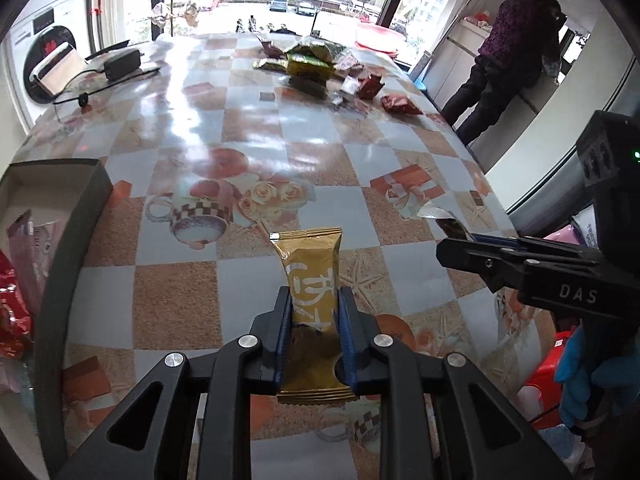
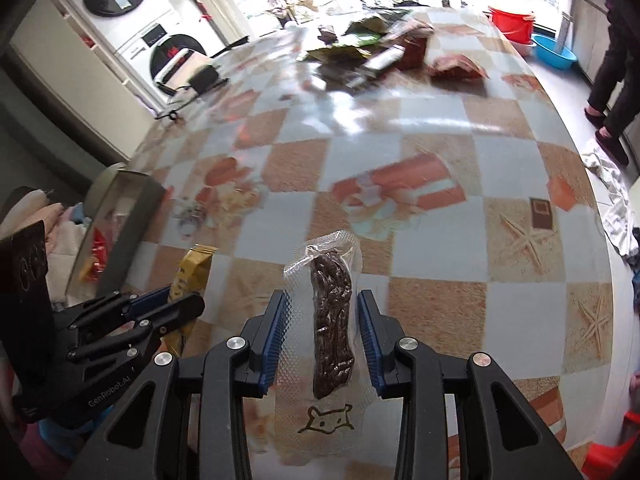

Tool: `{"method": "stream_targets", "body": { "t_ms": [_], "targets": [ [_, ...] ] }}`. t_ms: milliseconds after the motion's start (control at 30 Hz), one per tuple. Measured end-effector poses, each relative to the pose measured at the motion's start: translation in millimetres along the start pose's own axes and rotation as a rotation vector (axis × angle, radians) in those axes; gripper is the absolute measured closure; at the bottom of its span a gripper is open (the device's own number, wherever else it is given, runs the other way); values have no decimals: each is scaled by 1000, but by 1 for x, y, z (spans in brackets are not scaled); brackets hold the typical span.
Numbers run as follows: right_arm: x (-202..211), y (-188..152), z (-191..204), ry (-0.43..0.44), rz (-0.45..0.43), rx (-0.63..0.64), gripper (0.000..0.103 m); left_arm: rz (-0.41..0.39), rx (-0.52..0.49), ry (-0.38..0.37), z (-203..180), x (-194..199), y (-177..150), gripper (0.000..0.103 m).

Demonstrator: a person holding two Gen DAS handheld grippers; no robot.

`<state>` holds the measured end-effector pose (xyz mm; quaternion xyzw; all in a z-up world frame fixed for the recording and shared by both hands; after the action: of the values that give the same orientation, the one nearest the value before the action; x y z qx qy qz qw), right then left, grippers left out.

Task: Organize snacks

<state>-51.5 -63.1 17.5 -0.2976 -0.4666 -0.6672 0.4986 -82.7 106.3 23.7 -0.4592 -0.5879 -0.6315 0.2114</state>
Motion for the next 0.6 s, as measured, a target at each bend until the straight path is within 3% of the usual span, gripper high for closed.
{"method": "stream_targets", "body": {
  "t_ms": [200, 300, 433, 600],
  "targets": [
    [-2, 3, 80, 81, 38, 105, 66, -114, 65, 69, 55, 72, -6, 79],
    [-14, 2, 135, 139, 70, 166, 66, -130, 114, 153, 95, 100, -20, 79],
    [-41, -7, 214, 193, 111, 264, 66, -119, 182, 290, 151, 123, -45, 79],
    [-87, -23, 292, 206, 161, 345, 66, -62, 276, 337, 200, 115, -76, 79]
  ]
}}
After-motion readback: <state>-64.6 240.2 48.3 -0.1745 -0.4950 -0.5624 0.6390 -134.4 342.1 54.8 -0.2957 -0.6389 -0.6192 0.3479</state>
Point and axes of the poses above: each gripper's, at about its wrist camera, not at the fingertips, and x roughly against the way its jaws point, z to its left, y to its top, the point moved 4 cm from there along -x, roughly the way its jaws point, and after that the axes turned 13 degrees about -x, right-handed, at the moved point
